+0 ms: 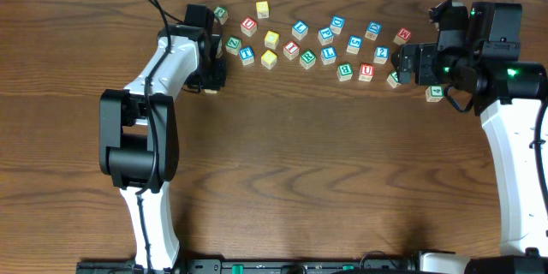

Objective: Spell out AI2
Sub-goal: 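Lower the left gripper and grasp the red A block, then carry the red A block forward and set it down in open space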

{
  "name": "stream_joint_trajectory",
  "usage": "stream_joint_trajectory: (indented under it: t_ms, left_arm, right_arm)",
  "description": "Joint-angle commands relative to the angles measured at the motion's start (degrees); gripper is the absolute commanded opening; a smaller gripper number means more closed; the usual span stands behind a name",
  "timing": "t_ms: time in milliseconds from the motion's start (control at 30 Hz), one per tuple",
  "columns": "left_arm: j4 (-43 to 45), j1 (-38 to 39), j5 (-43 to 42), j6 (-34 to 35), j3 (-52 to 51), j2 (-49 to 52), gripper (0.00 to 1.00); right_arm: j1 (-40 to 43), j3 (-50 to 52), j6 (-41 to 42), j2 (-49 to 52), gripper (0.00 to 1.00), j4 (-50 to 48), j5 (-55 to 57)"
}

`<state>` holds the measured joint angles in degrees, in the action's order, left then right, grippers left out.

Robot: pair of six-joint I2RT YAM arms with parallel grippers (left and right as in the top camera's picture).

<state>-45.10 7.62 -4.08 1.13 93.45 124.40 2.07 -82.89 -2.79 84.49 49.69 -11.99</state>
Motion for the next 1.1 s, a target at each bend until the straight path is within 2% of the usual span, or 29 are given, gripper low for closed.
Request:
stream_joint_trajectory:
  t_ms: [0,333,600,1067]
  left_arm:
    - [-1.62,0.59,0.44,4.94,-0.31,-0.98,0.26]
    - [-5.25,7.61,-4.50,7.23,-0.28,-3.58,0.26]
    - [-5.57,14.40,-4.22,9.35,-0.28,-3.56,0.26]
    - [-2.60,16.37,-4.20,10.27,-0.28,-3.54,0.26]
  right_arm:
    - [-0.24,-1.33,-0.70,-0.22,0.99,0.04,0.26]
    - [-0.24,-1.33,-0.70,-0.22,0.99,0.04,0.24]
    - [-0.24,-1.33,-0.70,-0.22,0.99,0.04,0.24]
    - [-0.24,-1.33,-0.70,-0.22,0.99,0.04,0.24]
